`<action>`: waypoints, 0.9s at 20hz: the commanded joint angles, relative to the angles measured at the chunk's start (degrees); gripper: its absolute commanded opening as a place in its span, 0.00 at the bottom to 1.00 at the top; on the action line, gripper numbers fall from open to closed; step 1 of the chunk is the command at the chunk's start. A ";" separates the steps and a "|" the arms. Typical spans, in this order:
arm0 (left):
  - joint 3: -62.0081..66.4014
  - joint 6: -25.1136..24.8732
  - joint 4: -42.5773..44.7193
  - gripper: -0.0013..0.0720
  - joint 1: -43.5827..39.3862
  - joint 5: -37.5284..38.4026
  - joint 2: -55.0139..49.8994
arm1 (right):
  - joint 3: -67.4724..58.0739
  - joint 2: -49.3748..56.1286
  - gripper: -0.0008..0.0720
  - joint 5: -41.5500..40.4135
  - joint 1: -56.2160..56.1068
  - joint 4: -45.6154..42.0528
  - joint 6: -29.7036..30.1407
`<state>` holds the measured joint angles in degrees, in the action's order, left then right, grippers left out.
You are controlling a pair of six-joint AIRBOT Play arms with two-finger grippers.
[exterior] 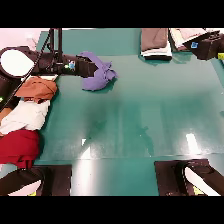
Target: Fold the shirts.
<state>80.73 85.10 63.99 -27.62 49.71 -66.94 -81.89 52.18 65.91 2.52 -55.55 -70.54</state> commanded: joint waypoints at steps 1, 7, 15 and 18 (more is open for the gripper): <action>-0.11 -0.02 -0.04 0.06 0.00 -0.11 0.00 | 0.09 0.02 0.04 0.00 0.00 0.00 0.00; -0.13 -0.02 -0.02 0.06 -0.02 -0.85 -0.02 | 0.13 -0.02 0.04 0.02 0.00 0.04 0.00; -0.15 2.54 9.07 0.82 0.85 -15.32 -1.70 | 0.13 -0.02 0.04 0.02 0.00 0.07 -0.02; -0.13 6.56 10.69 0.82 4.94 -15.82 -9.18 | 0.11 -0.02 0.04 0.04 -0.07 0.59 -0.02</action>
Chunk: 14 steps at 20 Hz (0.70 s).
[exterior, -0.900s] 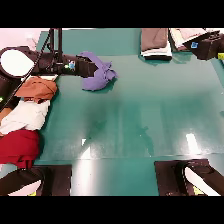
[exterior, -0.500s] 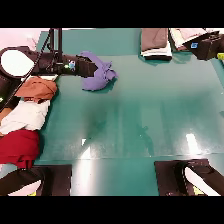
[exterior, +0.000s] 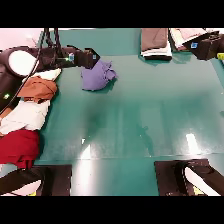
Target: Fold the shirts.
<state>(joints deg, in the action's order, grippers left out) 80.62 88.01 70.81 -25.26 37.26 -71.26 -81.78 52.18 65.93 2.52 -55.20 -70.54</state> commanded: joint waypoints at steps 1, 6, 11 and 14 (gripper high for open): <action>-0.02 3.69 3.76 0.82 3.67 -3.15 -8.13 | 0.00 -0.02 0.04 0.04 -0.07 0.24 -0.02; -0.02 3.58 0.17 0.82 4.83 -3.45 -24.48 | 0.00 -0.02 0.04 0.02 -0.07 0.24 -0.04; 0.00 3.50 -2.32 0.82 4.83 -8.59 -30.51 | 0.00 -0.02 0.04 -0.07 -0.07 3.67 -0.07; 1.27 3.50 -2.27 0.65 4.83 -9.09 -30.38 | 0.00 -0.02 0.04 -0.66 -0.07 4.70 -0.07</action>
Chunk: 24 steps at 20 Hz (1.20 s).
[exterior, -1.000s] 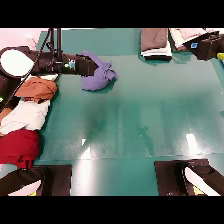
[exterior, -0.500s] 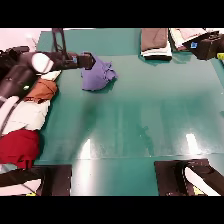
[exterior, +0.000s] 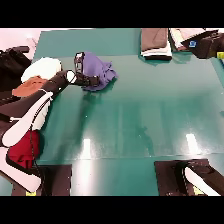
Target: Fold the shirts.
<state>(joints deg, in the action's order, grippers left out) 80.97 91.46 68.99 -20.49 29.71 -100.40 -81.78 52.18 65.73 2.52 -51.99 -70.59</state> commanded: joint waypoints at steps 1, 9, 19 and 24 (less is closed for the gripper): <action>2.23 -0.02 -0.22 0.23 0.09 -0.02 -0.83 | 0.00 -0.04 0.04 -0.24 -0.07 1.51 -0.02; 11.28 -3.67 10.19 0.05 0.07 6.95 25.20 | -3.17 -0.02 0.04 -1.27 -0.07 8.87 -0.04; 10.27 -5.01 8.48 0.06 -20.83 16.04 34.14 | -19.52 -0.02 0.04 0.96 8.37 8.55 -0.15; 10.32 -9.84 4.02 0.76 -27.87 11.76 25.46 | -21.38 -0.04 0.04 5.16 9.57 8.52 -2.49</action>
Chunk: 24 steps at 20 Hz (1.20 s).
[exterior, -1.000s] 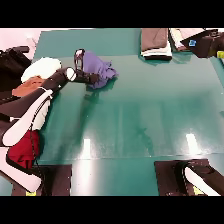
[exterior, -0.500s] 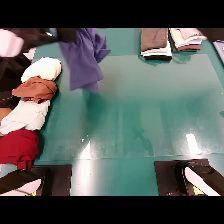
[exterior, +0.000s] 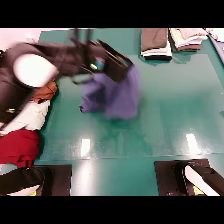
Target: Fold the shirts.
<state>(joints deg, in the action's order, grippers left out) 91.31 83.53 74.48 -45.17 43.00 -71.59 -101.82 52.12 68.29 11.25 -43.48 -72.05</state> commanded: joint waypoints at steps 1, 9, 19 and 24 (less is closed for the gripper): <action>0.00 -0.98 -1.33 0.76 -0.98 -0.66 -2.89 | -1.33 0.04 0.04 3.15 0.85 0.00 -1.03; -8.39 4.57 -4.48 0.75 31.28 12.50 -7.28 | -1.29 0.04 0.04 4.20 0.83 0.00 -1.03; -17.44 -0.09 -14.08 0.75 31.41 12.92 -23.89 | -1.27 0.31 0.04 5.99 0.83 0.02 -1.05; -17.40 -0.02 -14.21 0.62 27.52 9.46 -23.93 | 4.85 0.28 0.04 7.52 0.85 0.02 -3.04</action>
<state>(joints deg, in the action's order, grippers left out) 74.06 83.77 60.60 -16.01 53.91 -94.85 -100.20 52.40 74.70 12.05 -43.48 -73.93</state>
